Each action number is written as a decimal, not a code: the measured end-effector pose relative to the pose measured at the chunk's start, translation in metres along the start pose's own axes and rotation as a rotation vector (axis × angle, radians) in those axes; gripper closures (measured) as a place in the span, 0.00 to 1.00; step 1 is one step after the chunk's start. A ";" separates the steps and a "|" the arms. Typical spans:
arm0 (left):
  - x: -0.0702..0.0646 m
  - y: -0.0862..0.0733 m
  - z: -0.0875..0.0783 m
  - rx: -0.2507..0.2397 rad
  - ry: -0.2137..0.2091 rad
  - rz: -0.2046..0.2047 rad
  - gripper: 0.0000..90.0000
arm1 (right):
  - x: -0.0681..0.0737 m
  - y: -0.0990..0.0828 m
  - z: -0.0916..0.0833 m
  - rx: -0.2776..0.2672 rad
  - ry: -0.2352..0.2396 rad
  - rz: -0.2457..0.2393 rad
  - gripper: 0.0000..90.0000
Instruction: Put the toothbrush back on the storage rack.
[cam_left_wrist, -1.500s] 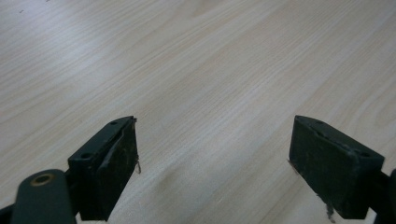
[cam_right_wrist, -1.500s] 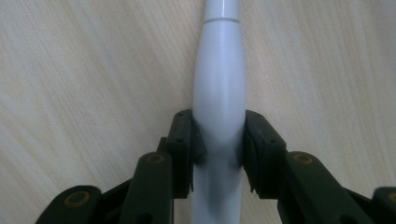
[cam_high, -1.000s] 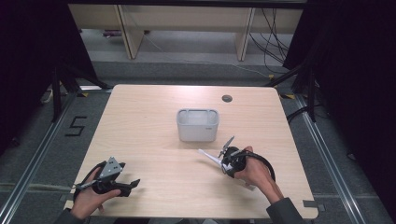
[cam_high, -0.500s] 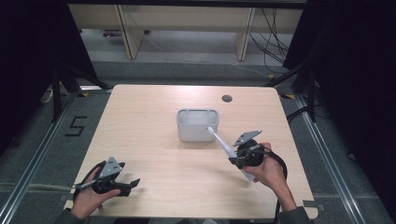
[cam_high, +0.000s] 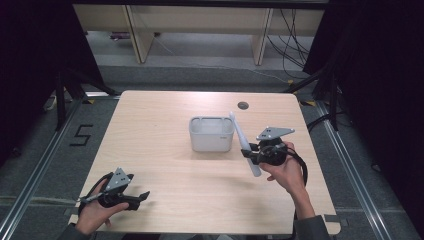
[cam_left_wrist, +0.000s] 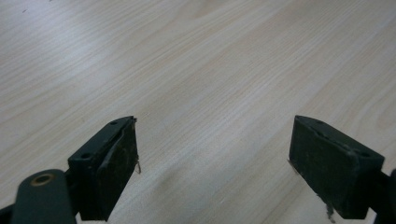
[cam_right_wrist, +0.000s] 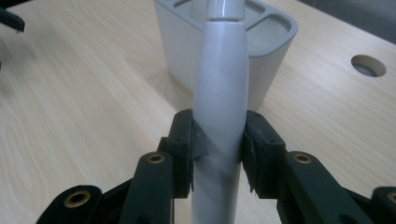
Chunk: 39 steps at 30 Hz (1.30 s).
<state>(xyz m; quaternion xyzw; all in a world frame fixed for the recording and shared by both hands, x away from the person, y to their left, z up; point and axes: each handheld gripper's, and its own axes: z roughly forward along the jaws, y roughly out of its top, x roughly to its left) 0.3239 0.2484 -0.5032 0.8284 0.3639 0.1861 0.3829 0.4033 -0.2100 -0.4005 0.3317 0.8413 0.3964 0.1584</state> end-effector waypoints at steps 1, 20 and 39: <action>0.000 0.000 0.000 0.000 0.001 0.000 0.17 | 0.000 0.001 0.001 -0.018 0.001 0.014 0.74; 0.000 0.001 -0.001 -0.011 0.000 -0.007 0.17 | -0.015 0.027 0.010 -0.207 -0.031 0.097 0.74; 0.000 0.001 -0.001 -0.013 0.000 -0.006 0.17 | -0.024 0.054 0.015 -0.266 -0.041 0.125 0.74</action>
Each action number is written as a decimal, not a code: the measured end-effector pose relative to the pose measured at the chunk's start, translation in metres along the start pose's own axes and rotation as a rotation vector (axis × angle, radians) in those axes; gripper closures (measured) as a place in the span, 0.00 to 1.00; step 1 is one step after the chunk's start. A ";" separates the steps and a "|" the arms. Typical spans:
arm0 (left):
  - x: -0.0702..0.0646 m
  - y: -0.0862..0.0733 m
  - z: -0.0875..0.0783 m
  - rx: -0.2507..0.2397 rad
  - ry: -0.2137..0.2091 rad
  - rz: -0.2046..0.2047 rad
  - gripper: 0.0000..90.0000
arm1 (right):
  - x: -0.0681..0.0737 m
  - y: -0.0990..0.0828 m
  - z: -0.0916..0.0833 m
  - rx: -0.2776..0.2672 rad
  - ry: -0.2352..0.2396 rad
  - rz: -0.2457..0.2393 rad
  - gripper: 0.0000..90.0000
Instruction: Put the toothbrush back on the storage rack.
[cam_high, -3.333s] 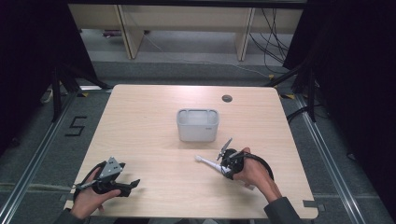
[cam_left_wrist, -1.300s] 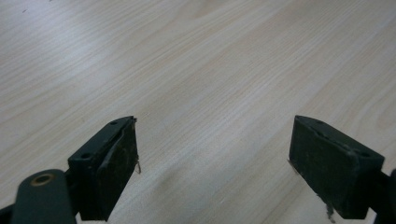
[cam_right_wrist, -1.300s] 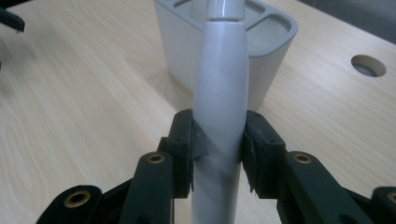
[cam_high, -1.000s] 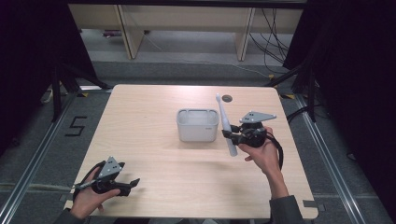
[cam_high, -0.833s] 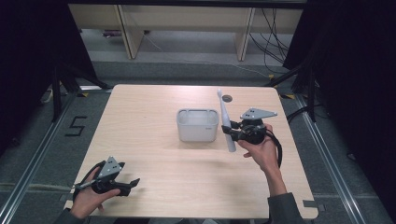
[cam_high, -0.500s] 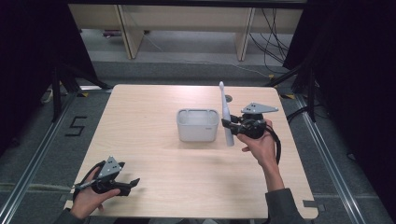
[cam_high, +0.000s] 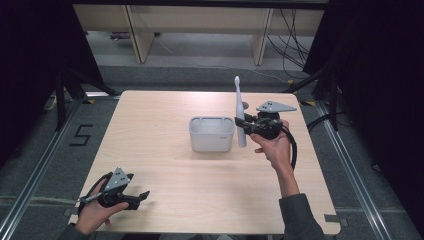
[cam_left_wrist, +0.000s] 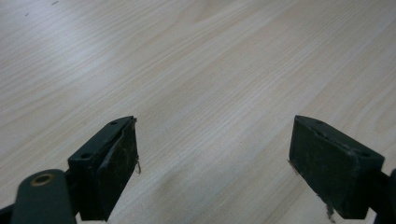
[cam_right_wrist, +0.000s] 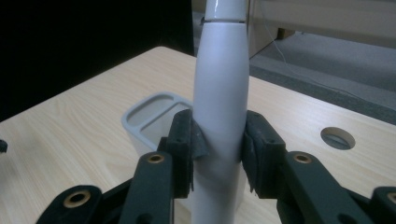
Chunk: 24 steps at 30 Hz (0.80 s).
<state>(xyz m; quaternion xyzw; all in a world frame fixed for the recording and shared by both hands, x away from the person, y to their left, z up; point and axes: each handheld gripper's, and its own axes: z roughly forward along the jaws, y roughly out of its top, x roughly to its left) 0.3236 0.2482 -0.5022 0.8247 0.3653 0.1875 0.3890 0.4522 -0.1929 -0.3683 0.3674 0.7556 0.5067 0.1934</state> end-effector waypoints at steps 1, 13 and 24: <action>0.000 0.000 0.000 0.003 -0.003 0.002 0.17 | 0.001 0.002 0.000 -0.006 -0.008 0.010 0.74; 0.000 0.000 0.000 -0.002 -0.003 0.005 0.17 | 0.004 0.023 0.014 -0.053 -0.008 0.030 0.74; 0.001 0.000 -0.001 0.018 -0.001 0.026 0.17 | 0.002 0.034 0.030 -0.087 -0.044 0.053 0.74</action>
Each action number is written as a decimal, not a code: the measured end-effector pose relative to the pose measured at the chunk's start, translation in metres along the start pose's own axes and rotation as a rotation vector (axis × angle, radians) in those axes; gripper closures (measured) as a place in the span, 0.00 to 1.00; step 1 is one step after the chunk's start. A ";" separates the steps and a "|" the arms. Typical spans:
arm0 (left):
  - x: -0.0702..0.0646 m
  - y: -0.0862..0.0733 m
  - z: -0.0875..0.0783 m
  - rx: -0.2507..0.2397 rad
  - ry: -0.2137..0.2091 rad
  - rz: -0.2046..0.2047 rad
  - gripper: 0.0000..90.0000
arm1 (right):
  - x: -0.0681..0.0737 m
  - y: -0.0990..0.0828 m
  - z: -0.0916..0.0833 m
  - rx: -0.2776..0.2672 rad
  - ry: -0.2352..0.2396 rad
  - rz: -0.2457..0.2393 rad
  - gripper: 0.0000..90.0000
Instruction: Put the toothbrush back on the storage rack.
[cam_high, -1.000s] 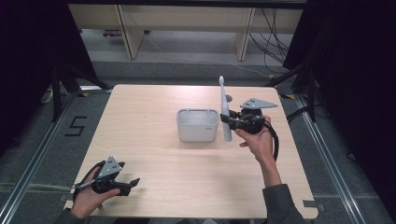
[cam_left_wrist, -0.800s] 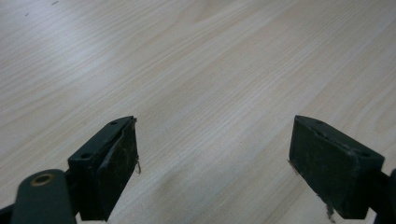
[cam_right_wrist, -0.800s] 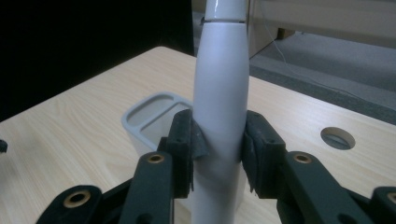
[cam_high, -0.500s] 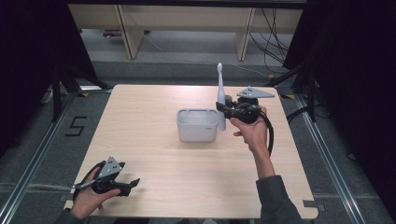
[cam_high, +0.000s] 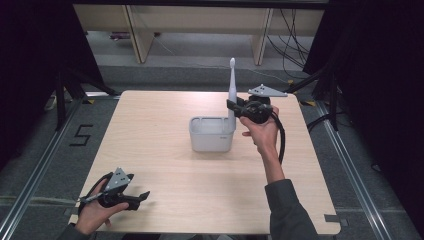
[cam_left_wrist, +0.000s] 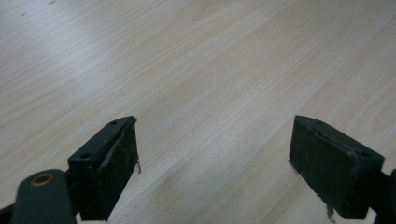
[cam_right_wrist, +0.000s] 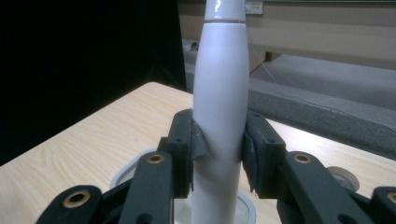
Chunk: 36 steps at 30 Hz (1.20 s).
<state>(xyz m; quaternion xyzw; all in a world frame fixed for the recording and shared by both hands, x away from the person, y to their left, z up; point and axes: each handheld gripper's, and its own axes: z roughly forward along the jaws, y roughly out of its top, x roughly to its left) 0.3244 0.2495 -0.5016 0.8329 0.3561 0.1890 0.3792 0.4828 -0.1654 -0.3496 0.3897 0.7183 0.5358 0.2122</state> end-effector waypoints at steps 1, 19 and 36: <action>-0.001 0.000 0.000 -0.010 -0.003 -0.011 0.17 | 0.000 0.000 0.001 -0.004 -0.001 0.009 0.74; -0.002 0.001 -0.001 -0.004 -0.005 -0.008 0.17 | -0.006 -0.008 0.025 -0.008 -0.044 0.012 0.74; -0.002 0.001 0.000 -0.003 -0.007 -0.006 0.17 | -0.007 -0.025 0.036 0.018 -0.062 0.012 0.74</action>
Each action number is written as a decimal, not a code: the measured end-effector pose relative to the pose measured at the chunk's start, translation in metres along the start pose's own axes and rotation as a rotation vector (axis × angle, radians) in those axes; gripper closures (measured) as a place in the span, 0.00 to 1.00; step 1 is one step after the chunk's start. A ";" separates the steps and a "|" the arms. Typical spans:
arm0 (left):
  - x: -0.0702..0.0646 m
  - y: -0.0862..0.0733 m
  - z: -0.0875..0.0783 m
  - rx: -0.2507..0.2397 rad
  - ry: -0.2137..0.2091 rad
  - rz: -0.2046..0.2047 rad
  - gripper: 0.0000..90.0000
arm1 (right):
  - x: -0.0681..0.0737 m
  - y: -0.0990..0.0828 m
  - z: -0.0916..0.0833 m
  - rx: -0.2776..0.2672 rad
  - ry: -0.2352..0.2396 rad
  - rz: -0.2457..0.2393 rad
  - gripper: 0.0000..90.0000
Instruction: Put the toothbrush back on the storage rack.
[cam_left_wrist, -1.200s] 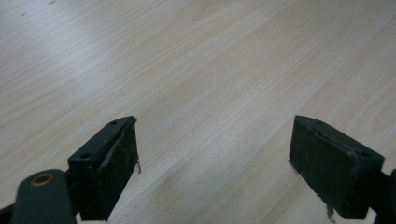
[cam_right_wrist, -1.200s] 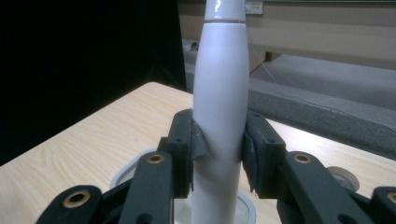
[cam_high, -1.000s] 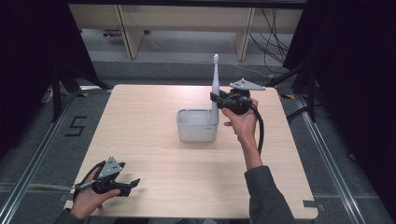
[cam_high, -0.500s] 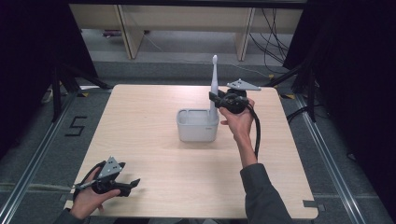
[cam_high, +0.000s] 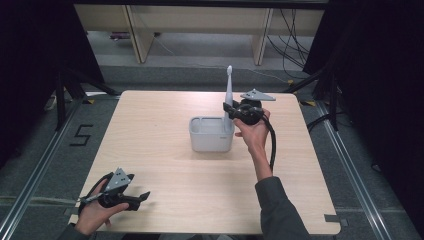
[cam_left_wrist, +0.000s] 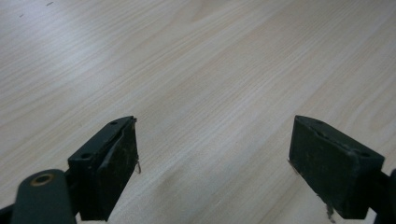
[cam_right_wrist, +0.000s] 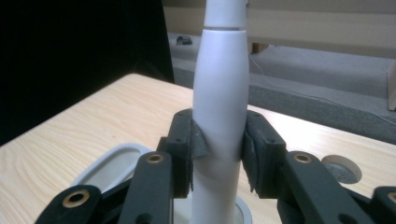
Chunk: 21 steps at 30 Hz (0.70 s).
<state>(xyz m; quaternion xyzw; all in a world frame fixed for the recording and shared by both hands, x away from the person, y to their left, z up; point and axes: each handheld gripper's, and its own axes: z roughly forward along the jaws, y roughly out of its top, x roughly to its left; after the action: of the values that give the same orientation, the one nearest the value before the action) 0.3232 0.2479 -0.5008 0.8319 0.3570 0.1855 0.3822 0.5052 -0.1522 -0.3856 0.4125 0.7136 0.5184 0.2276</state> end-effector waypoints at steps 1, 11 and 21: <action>0.000 0.000 0.000 0.000 0.000 0.000 0.17 | 0.000 -0.001 0.000 -0.004 -0.006 -0.018 0.74; 0.000 -0.001 0.001 -0.007 -0.001 -0.002 0.17 | 0.001 -0.012 0.003 0.046 -0.005 -0.022 0.74; 0.000 -0.001 0.001 -0.006 0.000 -0.001 0.17 | 0.002 -0.017 0.002 0.079 -0.017 -0.052 0.74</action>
<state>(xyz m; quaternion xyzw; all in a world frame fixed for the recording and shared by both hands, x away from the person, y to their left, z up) 0.3231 0.2475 -0.5018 0.8305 0.3568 0.1866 0.3849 0.4993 -0.1513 -0.4017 0.4069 0.7419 0.4805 0.2305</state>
